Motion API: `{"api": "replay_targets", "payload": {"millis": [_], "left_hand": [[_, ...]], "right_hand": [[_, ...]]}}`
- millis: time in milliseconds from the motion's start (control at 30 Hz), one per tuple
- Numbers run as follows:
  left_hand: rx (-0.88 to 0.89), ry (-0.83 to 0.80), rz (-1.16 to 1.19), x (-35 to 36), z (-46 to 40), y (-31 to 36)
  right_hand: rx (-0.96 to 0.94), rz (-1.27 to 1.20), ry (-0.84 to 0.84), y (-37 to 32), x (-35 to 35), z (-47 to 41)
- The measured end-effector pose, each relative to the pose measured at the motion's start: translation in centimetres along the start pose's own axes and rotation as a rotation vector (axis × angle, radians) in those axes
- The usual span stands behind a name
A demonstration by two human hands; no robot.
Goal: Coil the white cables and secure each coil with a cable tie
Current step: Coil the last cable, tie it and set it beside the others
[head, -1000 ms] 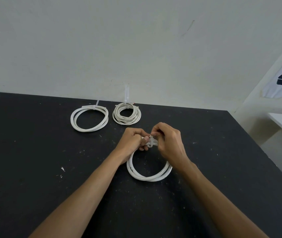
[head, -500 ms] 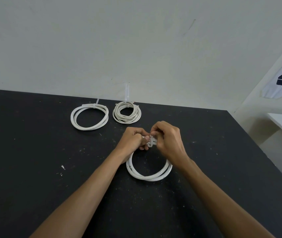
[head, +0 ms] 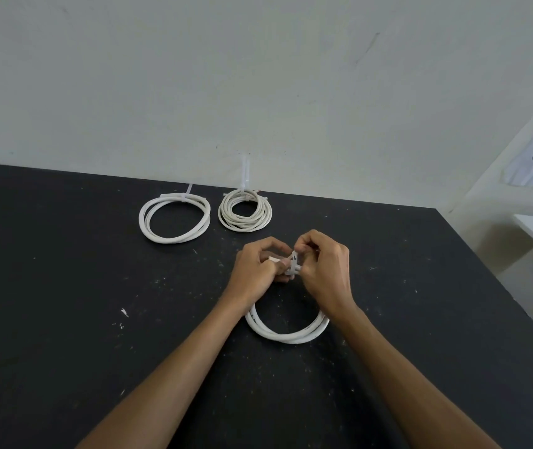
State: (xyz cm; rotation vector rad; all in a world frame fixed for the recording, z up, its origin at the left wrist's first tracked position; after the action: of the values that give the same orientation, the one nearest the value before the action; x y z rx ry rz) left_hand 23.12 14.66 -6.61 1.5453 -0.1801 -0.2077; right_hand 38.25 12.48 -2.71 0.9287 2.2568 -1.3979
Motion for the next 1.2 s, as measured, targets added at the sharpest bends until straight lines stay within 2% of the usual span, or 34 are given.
{"api": "replay_targets", "payload": {"millis": [133,367,800,967,1200], "left_hand": [[0.042,0.073,-0.120,-0.1,0.2,0.3],[0.179,0.230,-0.384,0.1,1.0,0.7],[0.275,0.206,-0.393,0.2,1.4,0.8],[0.333,0.147,-0.436,0.4,1.0,0.5],[0.271,0.149,-0.429,0.1,0.8,0.4]], "right_hand": [[0.125,-0.065,0.006,1.2,0.1,0.7],[0.176,-0.104,0.017,1.6,0.3,1.1],[0.098,-0.095,-0.007,1.5,0.7,1.4],[0.087,-0.112,0.002,1.6,0.7,1.4],[0.062,-0.120,0.021,1.6,0.5,1.4]]}}
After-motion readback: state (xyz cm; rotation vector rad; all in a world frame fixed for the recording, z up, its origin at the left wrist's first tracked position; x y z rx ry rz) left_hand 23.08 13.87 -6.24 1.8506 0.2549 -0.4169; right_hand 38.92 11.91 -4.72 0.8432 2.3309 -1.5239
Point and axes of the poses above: each hand's wrist, its own z-axis away from the middle knuckle, its own x-axis out of the palm, y = z × x, the point moved 5 cm from there along -z, towards the middle knuckle, and after that the axes turned 3 degrees about -y, right-handed, at the moved point
